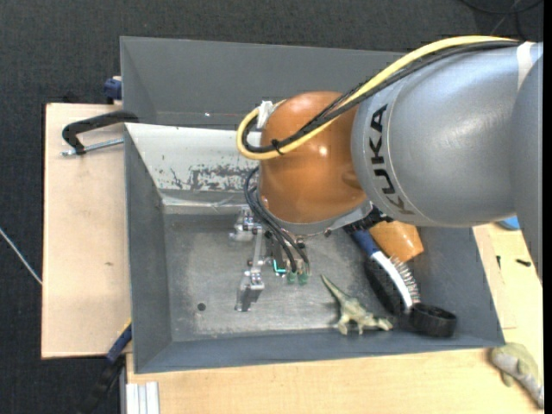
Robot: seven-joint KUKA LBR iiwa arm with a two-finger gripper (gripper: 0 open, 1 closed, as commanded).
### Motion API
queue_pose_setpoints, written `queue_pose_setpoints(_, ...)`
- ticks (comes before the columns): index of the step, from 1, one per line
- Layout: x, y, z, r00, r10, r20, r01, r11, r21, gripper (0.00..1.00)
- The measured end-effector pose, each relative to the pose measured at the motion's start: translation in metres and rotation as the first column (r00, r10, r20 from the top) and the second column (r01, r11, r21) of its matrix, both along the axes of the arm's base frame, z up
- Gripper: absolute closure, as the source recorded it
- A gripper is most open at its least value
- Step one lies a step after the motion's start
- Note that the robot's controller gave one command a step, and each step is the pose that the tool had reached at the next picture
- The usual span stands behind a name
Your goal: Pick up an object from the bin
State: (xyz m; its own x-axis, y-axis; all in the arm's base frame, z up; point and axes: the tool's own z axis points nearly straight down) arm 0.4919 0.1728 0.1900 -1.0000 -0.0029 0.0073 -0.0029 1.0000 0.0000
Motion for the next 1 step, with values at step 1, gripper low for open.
queue_pose_setpoints(1,0.0486,-0.0519,-0.0465,0.989,-0.149,0.006,0.149,0.989,-0.001,0.0)
